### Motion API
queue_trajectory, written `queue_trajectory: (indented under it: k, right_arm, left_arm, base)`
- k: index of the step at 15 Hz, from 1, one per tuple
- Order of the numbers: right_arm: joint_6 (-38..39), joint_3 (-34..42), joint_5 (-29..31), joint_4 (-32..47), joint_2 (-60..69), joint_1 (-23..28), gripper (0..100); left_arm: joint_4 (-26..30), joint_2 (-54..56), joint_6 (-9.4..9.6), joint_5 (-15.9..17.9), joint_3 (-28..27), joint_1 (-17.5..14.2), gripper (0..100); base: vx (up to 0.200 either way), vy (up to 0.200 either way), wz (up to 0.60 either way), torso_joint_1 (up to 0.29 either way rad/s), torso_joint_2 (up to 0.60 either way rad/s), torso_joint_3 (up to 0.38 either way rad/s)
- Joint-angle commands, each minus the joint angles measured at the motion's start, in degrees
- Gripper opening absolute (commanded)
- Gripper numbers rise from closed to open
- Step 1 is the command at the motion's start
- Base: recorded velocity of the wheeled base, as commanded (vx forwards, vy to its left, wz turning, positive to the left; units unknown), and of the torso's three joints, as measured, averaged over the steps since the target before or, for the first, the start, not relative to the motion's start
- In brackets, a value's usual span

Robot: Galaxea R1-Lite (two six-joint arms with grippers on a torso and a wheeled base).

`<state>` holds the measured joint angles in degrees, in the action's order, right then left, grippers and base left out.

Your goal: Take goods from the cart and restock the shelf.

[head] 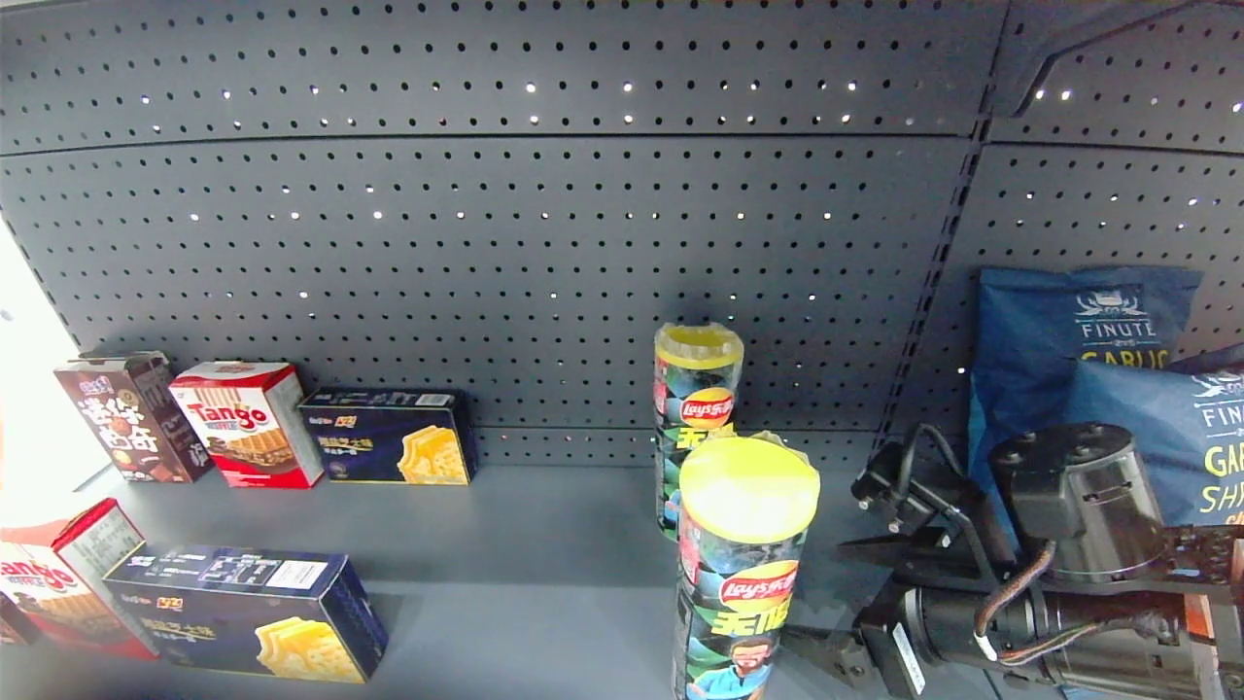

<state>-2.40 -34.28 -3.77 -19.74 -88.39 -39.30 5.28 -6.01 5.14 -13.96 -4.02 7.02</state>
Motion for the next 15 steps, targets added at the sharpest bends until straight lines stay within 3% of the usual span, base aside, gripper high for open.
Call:
queue_trajectory:
  k: [1,15]
  right_arm:
    - [-0.1,0.2,0.0,0.0,-0.1,-0.2,100]
    - [0.0,0.6,-0.2,-0.1,0.0,-3.6,100]
  left_arm:
    - [0.0,-0.2,-0.05,0.0,0.0,0.0,100]
    - [0.0,-0.2,-0.31,0.0,0.0,0.0,100]
  base:
    - [0.0,0.0,0.0,0.0,0.0,0.0]
    - [0.0,0.0,0.0,0.0,0.0,0.0]
